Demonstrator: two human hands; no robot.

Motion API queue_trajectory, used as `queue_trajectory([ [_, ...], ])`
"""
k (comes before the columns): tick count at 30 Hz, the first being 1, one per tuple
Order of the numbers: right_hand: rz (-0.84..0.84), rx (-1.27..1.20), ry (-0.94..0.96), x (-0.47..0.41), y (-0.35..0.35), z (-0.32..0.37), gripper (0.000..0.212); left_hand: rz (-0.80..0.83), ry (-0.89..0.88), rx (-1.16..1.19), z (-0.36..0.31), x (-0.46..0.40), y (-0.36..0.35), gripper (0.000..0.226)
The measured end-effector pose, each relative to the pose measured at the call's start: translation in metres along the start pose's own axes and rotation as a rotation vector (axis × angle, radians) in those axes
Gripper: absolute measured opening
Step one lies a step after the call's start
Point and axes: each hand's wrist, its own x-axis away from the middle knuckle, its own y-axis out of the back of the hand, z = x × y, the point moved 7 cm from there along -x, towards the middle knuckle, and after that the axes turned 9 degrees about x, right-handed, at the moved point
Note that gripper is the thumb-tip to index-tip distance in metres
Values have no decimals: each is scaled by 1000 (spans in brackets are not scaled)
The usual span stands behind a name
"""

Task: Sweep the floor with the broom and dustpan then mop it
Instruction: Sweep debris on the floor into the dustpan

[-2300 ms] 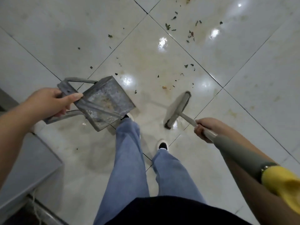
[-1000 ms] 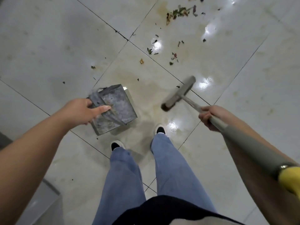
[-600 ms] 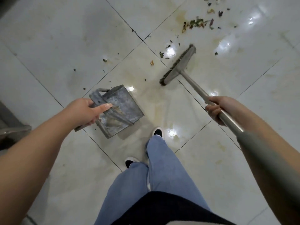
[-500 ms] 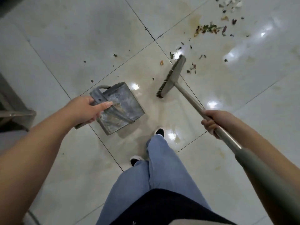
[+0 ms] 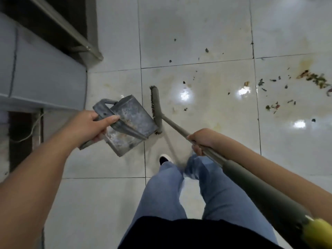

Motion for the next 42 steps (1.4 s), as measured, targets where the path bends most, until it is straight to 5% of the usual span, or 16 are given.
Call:
queue_trajectory([
  [6,83,115,-85,-43,-3,35,31,42,162,185,67,-7,-16,59],
  [16,-159,91,-248,-30,225,-18,29,113,299,169,37,-22,-63,59],
  [22,-261,120,-213,4,305,-25,9,85,285,188,7,-25,-79,65],
  [27,-140,215,-152,-7,259,19,28,98,300,186,2,-28,-83,59],
  [36,153,359,38,-66,76,147,22,79,301,72,20,-42,-50,55],
  [42,-6,265,-137,-63,144,147,28,96,284,101,20,-65,-26,51],
])
